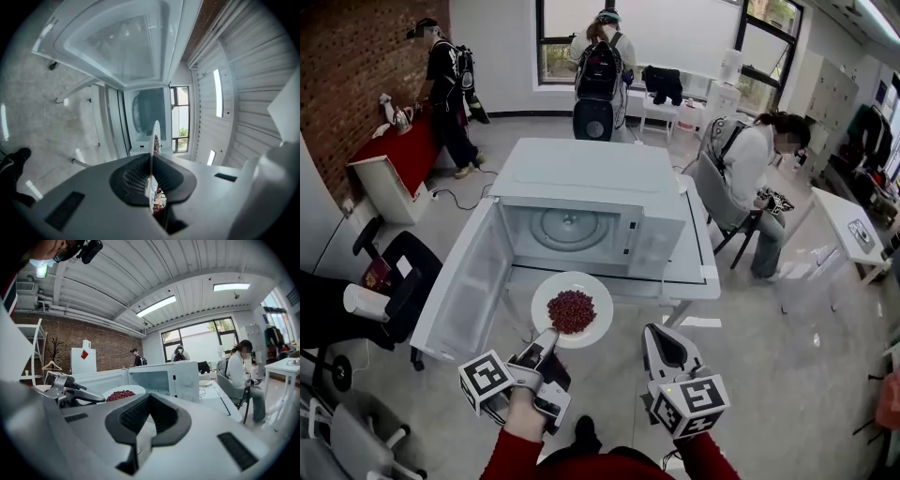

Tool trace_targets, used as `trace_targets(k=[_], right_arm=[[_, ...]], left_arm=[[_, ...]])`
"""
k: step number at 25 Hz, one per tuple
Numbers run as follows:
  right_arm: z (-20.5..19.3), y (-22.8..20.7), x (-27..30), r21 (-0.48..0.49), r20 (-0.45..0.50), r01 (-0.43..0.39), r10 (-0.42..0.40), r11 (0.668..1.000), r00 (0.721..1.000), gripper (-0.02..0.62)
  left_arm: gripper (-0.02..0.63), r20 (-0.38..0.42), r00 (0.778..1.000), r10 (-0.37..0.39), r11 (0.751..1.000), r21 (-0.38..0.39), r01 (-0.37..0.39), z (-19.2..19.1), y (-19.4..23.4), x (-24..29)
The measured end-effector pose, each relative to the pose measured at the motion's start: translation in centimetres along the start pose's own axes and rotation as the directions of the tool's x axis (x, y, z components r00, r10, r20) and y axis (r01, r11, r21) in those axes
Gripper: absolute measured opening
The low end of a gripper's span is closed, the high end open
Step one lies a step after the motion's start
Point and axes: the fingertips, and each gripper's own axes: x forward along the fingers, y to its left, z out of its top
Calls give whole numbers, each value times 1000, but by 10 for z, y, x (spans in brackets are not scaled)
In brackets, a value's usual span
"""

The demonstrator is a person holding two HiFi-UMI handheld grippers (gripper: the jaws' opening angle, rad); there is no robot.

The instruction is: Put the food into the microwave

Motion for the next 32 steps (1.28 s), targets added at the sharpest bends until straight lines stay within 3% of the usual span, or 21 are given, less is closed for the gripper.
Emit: trace_targets(k=[4,10,17,22,24,28,32], right_arm=[[2,-4,22,18,-18,-4,5,1000,1000,14],[0,5,46,-33,-64,-46,44,998,997,14],[-4,4,89,-110,-117,-115,102,987,988,14],[-21,5,107,-77,-160,-146,132,986,978,14],[-28,2,114,-83,-179,-153,137,985,974,14],[-45,-1,125,-119,-204,-172,145,978,968,14],[-58,-4,136,-126,-216,-158,129,979,968,14]], left_arm=[[20,1,1000,8,1000,23,-8,15,-4,20],[20,33,997,74,991,106,-77,37,4,33],[20,75,995,62,996,64,-67,45,20,61],[18,103,993,63,996,61,-69,52,31,74],[20,120,992,45,997,55,-52,56,33,82],[20,152,986,-66,998,8,66,60,27,99],[19,162,984,-71,997,-30,77,64,42,108]])
